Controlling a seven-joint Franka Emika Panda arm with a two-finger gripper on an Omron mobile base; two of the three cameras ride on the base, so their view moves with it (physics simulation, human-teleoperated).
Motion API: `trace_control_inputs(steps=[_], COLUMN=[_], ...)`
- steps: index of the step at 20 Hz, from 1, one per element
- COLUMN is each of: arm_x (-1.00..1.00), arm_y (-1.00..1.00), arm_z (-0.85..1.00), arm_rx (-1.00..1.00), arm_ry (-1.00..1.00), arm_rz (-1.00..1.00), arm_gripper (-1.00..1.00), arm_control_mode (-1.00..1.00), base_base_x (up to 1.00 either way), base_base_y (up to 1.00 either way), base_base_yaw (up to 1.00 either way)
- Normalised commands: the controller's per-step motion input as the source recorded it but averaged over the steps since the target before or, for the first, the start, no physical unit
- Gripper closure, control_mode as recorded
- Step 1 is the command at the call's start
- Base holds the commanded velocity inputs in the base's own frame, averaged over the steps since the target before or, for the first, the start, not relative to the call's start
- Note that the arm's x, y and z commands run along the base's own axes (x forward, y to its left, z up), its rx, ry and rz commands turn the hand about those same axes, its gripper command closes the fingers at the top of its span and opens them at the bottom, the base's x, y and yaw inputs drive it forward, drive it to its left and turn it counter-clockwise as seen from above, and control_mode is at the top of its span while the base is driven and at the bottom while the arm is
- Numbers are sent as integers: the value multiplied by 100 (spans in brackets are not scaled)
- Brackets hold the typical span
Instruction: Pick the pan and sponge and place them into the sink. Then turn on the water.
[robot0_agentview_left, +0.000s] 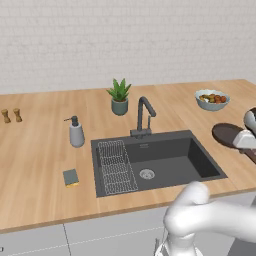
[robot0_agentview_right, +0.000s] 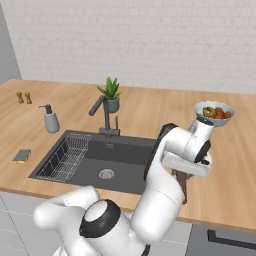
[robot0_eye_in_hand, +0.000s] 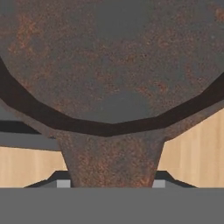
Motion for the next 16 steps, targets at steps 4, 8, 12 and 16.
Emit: trace_control_inputs(steps=[4, 8, 12, 16], arm_x=[-41, -32, -18, -10], arm_y=[96, 65, 28, 23], arm_z=[67, 66, 51, 30], arm_rx=[-3, -2, -7, -7], arm_ry=[-7, 3, 14, 10], arm_rz=[-5, -1, 6, 16], arm_gripper=[100, 100, 100, 100], arm_control_mode=[-100, -100, -100, -100], base_base_x=[0, 0, 0, 0], base_base_y=[0, 0, 0, 0], base_base_yaw=[0, 0, 0, 0])
